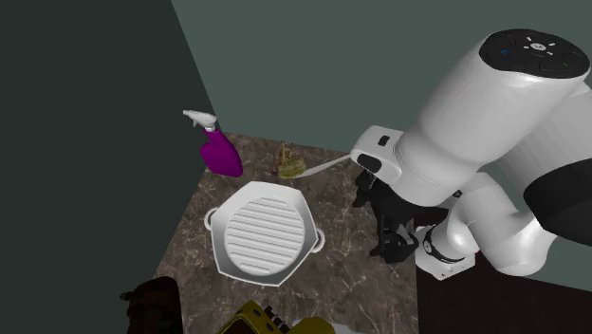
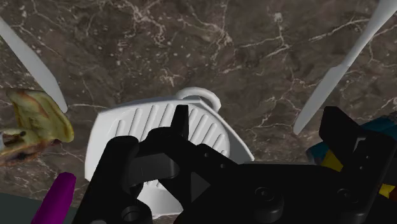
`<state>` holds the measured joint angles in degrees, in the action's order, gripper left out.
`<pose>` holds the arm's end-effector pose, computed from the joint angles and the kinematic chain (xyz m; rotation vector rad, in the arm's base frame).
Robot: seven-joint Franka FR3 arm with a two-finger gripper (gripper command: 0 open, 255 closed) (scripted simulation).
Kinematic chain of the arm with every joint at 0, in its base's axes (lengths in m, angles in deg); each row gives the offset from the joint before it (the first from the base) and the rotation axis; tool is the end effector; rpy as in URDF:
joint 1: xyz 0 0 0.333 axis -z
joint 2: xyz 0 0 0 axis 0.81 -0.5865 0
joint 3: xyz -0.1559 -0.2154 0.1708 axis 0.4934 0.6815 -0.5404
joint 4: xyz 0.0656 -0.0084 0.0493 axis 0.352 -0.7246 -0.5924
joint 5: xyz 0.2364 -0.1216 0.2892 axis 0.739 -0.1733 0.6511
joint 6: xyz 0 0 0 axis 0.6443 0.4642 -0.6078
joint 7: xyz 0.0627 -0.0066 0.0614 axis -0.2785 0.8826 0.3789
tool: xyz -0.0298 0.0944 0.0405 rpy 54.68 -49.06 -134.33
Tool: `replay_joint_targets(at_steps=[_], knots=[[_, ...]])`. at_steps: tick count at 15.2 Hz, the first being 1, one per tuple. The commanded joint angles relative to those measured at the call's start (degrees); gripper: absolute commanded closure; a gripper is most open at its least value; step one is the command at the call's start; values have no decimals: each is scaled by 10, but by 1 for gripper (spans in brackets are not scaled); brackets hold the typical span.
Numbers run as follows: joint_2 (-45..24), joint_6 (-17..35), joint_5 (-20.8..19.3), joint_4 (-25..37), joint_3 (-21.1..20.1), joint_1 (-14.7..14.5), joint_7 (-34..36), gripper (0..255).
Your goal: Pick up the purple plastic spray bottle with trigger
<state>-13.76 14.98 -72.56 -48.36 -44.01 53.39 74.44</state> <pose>0.3292 0.0031 0.6193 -3.0724 -0.0491 -0.2636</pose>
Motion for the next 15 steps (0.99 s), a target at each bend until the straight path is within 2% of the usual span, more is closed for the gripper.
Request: replay_joint_targets(at_steps=[1, 8, 15], knots=[[0, 0, 0, 0, 0, 0, 0, 0], [-108, 54, -34, 78, 40, 22, -42, 0], [-222, 89, -49, 184, 79, 37, -82, 0]])
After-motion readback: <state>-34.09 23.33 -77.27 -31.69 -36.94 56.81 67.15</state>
